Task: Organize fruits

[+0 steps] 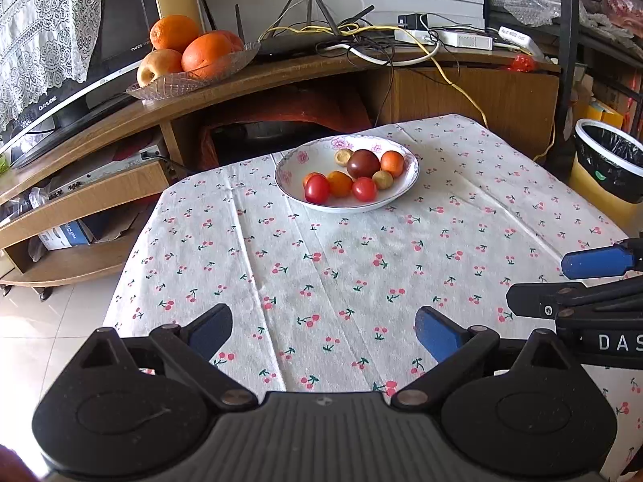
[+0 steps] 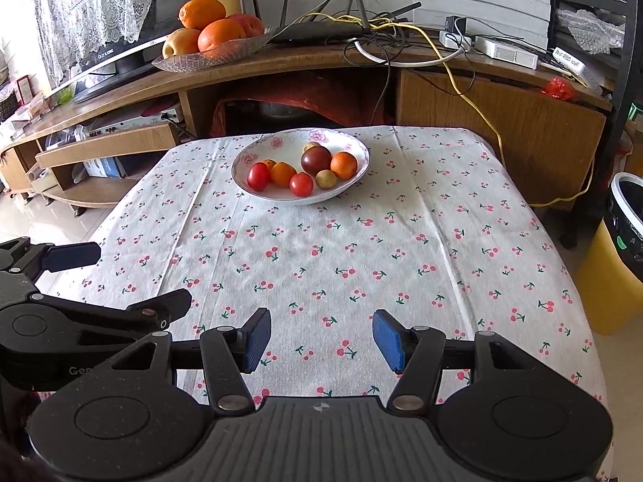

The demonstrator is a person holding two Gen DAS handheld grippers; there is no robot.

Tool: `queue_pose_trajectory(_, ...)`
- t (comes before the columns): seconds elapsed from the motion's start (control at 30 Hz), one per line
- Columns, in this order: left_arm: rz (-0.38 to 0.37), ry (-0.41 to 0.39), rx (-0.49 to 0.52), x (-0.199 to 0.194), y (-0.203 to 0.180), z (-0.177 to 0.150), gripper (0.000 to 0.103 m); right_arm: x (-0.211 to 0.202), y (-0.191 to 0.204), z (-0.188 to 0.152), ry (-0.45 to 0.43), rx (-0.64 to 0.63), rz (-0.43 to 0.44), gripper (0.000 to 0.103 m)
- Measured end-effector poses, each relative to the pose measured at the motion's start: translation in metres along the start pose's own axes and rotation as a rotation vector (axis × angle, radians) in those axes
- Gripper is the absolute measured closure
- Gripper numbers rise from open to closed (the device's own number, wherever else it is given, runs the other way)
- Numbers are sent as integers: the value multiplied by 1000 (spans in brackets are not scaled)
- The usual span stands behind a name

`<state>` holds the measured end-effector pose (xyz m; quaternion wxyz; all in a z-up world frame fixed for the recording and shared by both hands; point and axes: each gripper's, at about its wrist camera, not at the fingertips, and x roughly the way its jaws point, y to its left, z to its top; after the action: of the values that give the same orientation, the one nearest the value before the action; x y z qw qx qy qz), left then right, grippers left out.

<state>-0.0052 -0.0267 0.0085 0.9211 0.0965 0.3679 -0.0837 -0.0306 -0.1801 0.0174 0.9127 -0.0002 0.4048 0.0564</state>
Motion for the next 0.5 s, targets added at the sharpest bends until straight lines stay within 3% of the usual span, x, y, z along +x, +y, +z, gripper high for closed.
queue_pose_trajectory(0.5,8,16,20,-3,-3,-7,0,-2,3,-9,28,-6,-10,50)
